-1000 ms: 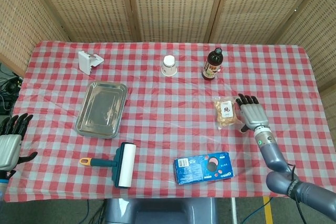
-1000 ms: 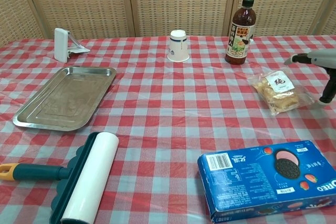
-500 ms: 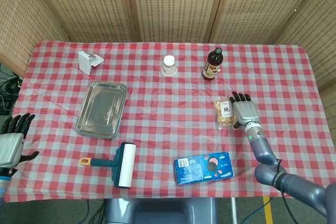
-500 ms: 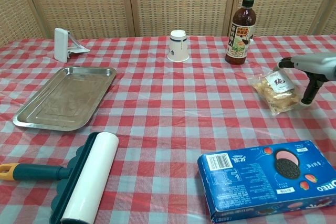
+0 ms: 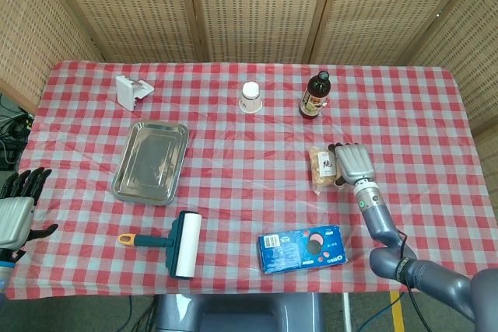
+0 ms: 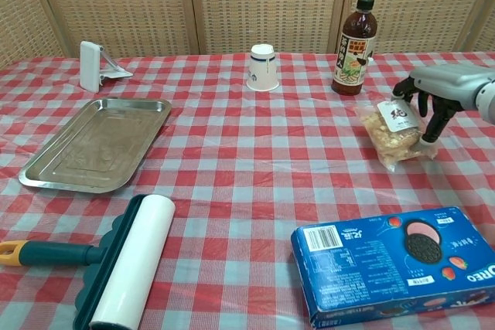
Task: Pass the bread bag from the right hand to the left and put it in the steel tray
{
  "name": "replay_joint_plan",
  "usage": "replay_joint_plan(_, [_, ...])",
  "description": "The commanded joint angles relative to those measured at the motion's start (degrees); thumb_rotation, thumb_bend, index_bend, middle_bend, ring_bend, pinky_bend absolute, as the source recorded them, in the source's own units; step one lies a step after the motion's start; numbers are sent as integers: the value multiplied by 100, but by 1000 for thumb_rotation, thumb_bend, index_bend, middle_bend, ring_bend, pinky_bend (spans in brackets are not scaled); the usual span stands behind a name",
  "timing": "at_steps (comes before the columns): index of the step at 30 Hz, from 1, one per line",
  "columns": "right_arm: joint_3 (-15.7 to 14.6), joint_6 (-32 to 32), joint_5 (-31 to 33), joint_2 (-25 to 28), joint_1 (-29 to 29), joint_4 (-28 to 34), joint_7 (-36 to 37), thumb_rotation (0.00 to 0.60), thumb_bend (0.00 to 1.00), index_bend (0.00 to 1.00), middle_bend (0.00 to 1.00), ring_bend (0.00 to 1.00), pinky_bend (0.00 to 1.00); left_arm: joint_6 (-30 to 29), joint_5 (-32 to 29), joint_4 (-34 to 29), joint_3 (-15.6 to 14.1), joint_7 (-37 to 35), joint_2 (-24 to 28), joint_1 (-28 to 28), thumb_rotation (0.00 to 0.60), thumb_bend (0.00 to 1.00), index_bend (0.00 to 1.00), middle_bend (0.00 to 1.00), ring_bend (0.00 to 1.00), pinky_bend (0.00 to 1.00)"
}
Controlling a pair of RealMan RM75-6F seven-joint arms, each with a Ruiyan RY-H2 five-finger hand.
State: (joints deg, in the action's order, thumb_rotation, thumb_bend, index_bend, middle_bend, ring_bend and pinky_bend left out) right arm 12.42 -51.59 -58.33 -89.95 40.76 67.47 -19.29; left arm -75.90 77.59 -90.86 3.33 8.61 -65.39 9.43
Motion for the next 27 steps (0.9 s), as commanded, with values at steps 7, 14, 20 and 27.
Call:
replay_joint_plan(7, [337, -363, 294, 332, 267, 1241, -854, 600, 74, 600, 507, 474, 488, -2, 37, -23, -20, -118, 51, -6, 600, 18, 0, 0, 0, 0])
replay_joint_plan(14, [744, -358, 1119, 141, 867, 1662, -1637, 600, 73, 596, 506, 474, 487, 1, 90, 22, -52, -82, 0, 11, 600, 21, 0, 0, 0, 0])
replay_joint_plan(20, [999, -202, 1777, -336, 1549, 1282, -2100, 600, 73, 581, 492, 474, 487, 105, 117, 50, -80, -200, -4, 53, 600, 21, 0, 0, 0, 0])
replay_joint_plan(27, [1190, 29, 2386, -961, 2319, 498, -2377, 600, 74, 535, 444, 434, 481, 237, 106, 158, -81, -394, -5, 113, 600, 21, 0, 0, 0, 0])
